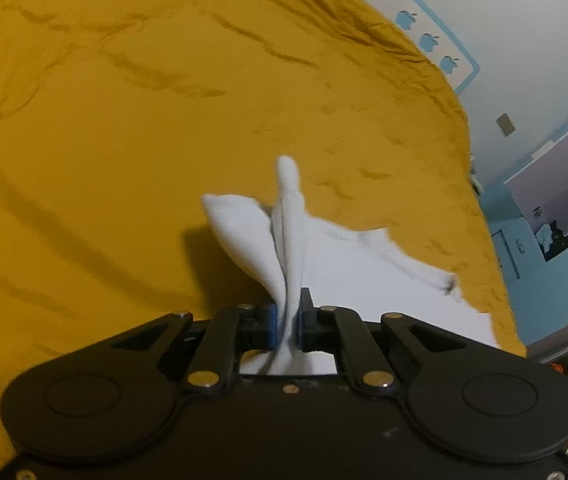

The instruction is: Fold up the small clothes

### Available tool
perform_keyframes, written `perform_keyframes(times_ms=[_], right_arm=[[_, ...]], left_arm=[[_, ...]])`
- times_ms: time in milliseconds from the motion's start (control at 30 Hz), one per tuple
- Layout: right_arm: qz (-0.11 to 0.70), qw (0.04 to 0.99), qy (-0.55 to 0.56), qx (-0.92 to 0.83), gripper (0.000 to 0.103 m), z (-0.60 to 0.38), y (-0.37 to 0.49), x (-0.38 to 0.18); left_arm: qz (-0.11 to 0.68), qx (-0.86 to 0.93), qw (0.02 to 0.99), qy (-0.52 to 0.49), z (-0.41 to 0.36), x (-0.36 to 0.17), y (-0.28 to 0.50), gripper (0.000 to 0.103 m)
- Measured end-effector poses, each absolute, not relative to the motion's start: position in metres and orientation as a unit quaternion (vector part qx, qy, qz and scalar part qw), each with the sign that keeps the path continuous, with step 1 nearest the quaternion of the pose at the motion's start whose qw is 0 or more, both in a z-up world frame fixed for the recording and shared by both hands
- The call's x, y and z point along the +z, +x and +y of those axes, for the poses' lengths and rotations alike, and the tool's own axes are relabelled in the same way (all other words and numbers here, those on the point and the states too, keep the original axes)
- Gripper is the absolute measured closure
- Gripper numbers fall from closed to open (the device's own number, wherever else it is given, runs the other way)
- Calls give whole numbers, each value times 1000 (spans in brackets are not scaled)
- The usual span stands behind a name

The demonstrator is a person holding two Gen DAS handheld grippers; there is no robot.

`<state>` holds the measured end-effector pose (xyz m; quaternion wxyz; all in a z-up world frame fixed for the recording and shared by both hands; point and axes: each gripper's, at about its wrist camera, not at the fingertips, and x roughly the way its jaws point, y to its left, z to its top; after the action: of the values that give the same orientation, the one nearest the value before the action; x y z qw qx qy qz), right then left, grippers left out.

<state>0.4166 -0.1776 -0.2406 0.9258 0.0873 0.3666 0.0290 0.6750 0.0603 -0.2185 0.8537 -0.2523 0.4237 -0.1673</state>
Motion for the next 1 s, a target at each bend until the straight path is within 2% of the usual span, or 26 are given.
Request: perform_keyframes(times_ms=[267,467,667,1000], right_arm=[[373,918,127,47,83,-191,414,-236],[372,916,141,58,83,-210,392,-227],[364,917,152,56,83,-245,367,-219],[360,914,187,17,83,-309,332,-216]], left_arm=[[404,-180,871,-215,-17,-157,662,97],[411,-188,872,-187,-85,-135,657,98],[422,-200,869,-163,-158,-137,648,98],[453,-205,856,-141,-262,-174,647,98]])
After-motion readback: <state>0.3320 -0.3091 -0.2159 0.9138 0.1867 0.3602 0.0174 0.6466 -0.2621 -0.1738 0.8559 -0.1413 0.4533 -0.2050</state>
